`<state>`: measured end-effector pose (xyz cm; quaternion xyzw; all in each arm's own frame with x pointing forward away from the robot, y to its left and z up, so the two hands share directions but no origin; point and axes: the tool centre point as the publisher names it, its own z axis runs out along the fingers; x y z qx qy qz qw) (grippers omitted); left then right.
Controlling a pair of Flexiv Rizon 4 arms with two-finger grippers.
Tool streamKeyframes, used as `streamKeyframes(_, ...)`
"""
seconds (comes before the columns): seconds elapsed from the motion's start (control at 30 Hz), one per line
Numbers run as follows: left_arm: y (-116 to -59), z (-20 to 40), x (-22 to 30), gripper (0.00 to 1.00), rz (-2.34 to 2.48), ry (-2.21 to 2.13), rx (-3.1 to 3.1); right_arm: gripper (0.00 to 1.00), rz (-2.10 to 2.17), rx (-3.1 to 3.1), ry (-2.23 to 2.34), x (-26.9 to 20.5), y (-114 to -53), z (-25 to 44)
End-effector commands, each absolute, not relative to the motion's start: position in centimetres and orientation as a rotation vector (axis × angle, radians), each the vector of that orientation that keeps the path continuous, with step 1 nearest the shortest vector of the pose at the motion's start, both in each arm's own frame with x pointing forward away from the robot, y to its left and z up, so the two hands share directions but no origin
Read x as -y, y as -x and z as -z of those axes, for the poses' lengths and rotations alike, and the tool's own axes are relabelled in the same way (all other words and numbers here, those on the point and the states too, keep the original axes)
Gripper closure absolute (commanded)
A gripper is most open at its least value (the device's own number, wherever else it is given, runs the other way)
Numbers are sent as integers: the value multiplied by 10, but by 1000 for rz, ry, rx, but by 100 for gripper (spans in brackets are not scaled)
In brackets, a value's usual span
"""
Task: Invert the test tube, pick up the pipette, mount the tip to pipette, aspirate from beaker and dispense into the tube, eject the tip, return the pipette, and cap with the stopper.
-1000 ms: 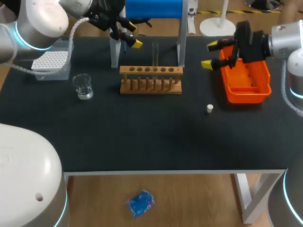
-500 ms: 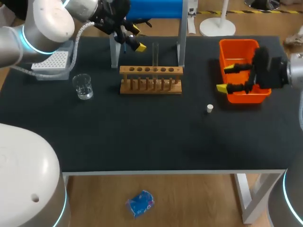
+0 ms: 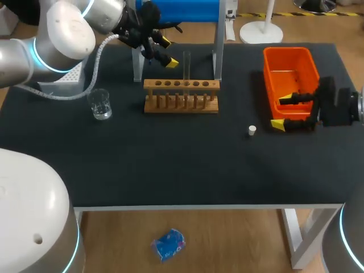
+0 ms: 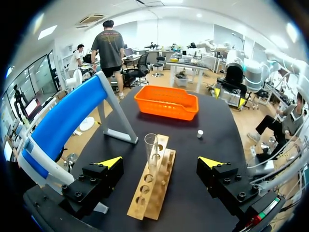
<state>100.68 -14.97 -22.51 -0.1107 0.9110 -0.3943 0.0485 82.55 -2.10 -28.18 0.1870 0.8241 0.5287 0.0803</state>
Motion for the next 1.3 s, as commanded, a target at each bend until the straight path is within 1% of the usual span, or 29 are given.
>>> streamKeyframes(0.03,-1009,228,153,0,1191,343,-2763,0,-1580,-2466,-559,21,-825,281)
streamKeyframes(0.83,-1010,228,152,0,1170,373,-2742,0,-1580,-2466,-559,21,-825,281)
streamKeyframes(1.07,-1010,228,152,0,1170,373,-2742,0,-1447,-2524,-624,25,-834,304)
streamKeyframes(1.3,-1010,228,152,0,1170,373,-2742,0,-1405,-2543,-691,24,-841,335)
